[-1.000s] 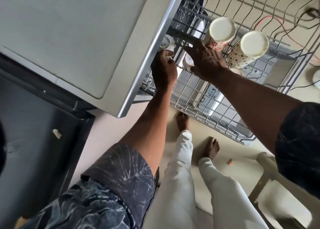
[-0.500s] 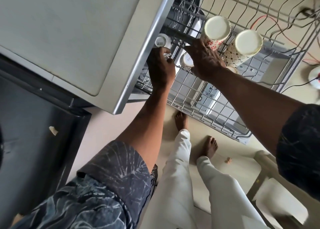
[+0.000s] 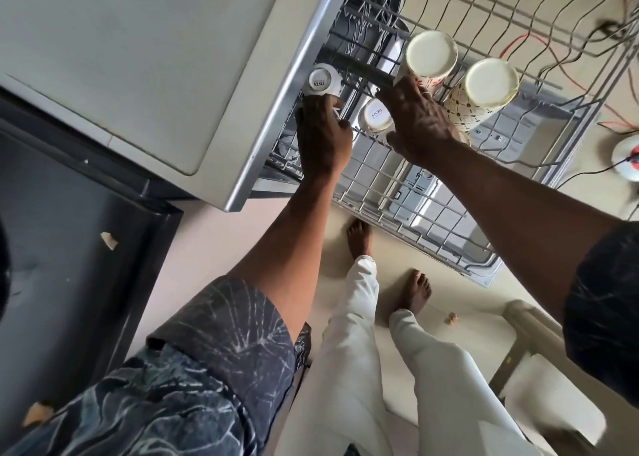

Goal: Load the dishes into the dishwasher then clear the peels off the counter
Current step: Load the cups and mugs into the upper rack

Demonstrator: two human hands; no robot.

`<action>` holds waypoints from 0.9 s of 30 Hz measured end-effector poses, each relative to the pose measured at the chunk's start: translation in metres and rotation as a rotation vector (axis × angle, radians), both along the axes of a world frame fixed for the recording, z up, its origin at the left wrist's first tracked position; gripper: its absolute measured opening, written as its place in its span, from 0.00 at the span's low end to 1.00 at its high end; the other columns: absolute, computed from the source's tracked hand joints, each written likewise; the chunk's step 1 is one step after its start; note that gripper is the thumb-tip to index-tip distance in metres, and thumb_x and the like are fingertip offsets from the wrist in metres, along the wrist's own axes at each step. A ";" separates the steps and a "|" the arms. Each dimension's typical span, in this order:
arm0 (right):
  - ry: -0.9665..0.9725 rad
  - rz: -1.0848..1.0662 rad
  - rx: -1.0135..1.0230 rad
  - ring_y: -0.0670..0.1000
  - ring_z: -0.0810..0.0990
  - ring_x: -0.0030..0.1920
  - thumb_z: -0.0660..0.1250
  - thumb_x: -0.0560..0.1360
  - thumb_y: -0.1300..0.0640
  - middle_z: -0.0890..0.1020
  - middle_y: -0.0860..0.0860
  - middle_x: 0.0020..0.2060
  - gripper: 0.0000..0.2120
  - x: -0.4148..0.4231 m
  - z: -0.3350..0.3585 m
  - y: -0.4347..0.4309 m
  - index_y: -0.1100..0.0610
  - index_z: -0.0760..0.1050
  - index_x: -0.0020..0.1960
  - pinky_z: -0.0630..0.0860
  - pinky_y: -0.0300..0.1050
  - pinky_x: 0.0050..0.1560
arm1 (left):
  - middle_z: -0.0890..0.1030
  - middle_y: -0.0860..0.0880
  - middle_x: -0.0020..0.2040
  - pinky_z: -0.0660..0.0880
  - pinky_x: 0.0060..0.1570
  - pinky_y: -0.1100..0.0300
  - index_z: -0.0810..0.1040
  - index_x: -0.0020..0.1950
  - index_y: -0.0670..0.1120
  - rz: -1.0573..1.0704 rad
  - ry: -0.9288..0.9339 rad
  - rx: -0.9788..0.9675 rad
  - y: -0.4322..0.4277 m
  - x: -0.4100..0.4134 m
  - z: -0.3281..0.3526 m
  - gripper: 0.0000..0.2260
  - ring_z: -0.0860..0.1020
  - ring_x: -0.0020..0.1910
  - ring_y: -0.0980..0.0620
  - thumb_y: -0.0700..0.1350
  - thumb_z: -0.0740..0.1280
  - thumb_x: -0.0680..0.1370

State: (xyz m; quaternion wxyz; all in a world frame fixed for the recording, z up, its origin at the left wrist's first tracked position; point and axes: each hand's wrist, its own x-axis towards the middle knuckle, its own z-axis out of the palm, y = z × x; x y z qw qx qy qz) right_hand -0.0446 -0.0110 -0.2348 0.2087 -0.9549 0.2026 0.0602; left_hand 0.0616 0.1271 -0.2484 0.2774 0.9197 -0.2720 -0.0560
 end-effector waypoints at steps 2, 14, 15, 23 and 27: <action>-0.005 -0.026 0.002 0.65 0.69 0.69 0.69 0.73 0.65 0.62 0.61 0.74 0.38 -0.012 0.002 -0.002 0.50 0.58 0.78 0.73 0.58 0.65 | 0.79 0.42 0.57 0.72 0.62 0.51 0.77 0.55 0.42 -0.057 -0.033 0.035 0.001 -0.002 0.003 0.11 0.76 0.59 0.42 0.36 0.68 0.72; 0.003 -0.171 0.024 0.62 0.71 0.67 0.65 0.76 0.58 0.70 0.57 0.71 0.29 -0.089 0.050 -0.002 0.54 0.64 0.76 0.73 0.61 0.64 | 0.78 0.45 0.61 0.73 0.55 0.50 0.76 0.59 0.45 -0.303 -0.162 0.242 0.022 -0.042 0.057 0.11 0.74 0.59 0.45 0.47 0.65 0.79; 0.012 -0.159 0.020 0.61 0.70 0.68 0.64 0.77 0.57 0.69 0.57 0.72 0.28 -0.094 0.057 0.001 0.55 0.64 0.76 0.72 0.61 0.65 | 0.77 0.46 0.63 0.73 0.56 0.48 0.76 0.61 0.46 -0.340 -0.183 0.281 0.025 -0.046 0.062 0.12 0.74 0.61 0.45 0.49 0.63 0.80; 0.028 -0.146 -0.013 0.58 0.65 0.74 0.61 0.81 0.46 0.65 0.52 0.77 0.26 -0.132 0.111 0.020 0.51 0.63 0.77 0.64 0.60 0.70 | 0.53 0.48 0.83 0.46 0.78 0.42 0.58 0.81 0.50 -0.439 -0.014 0.486 0.031 -0.088 0.128 0.26 0.48 0.82 0.45 0.59 0.50 0.85; -0.021 -0.151 -0.046 0.58 0.68 0.71 0.62 0.80 0.45 0.68 0.52 0.75 0.26 -0.158 0.138 0.029 0.52 0.65 0.75 0.66 0.60 0.68 | 0.51 0.46 0.83 0.43 0.78 0.39 0.58 0.81 0.49 -0.426 -0.042 0.469 0.040 -0.114 0.161 0.27 0.47 0.81 0.43 0.61 0.49 0.85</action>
